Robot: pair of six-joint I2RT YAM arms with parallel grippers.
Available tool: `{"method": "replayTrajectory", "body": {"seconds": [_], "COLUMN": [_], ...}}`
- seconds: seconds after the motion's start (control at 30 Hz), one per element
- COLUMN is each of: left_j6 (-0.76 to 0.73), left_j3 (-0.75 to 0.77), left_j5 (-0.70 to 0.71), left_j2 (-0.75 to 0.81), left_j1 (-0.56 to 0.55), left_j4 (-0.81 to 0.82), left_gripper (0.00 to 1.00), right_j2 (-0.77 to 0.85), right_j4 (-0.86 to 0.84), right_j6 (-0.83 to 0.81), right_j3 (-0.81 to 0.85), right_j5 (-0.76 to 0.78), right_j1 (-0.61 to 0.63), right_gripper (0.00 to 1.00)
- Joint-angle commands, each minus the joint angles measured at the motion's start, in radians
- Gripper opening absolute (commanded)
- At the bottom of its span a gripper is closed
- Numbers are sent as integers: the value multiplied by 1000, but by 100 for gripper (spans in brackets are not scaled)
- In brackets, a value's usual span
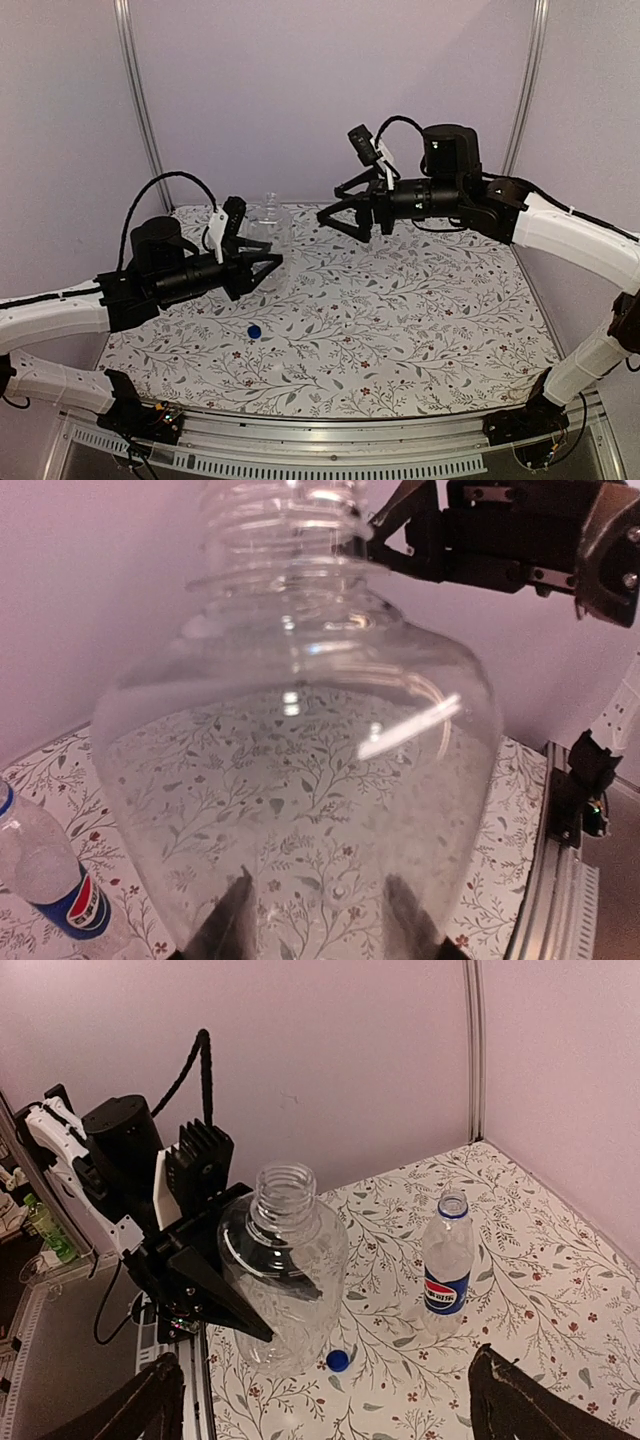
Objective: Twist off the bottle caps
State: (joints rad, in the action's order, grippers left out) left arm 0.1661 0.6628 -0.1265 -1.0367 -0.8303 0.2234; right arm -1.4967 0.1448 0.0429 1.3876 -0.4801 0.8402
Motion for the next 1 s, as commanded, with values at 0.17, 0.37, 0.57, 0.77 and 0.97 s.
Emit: {"method": "replayTrajectory", "body": {"seconds": [0.17,0.37,0.57,0.77,0.97], "left_j6": [-4,-11,-23,-42,-58], "left_j3": [38,55,65,66,75], "left_j5": [-20,0,16,52,73], "left_j2": [-75,-108,-131,-147,-165], "left_j1": [-38,-65,-87,-103,-119], "left_j4": [54,56,56,54,46], "left_gripper": [38,38,38,38,38], "right_j2": [-66,-135,-178,-205,-230], "right_j4": [109,157,178,188,198], "right_j6": [83,119,121,108,105], "right_j3": [182,265,292,292,298], "right_j5": [-22,20,6,8,1], "right_j1": [26,43,59,76,80], "right_gripper": [92,83,76,67,56]}}
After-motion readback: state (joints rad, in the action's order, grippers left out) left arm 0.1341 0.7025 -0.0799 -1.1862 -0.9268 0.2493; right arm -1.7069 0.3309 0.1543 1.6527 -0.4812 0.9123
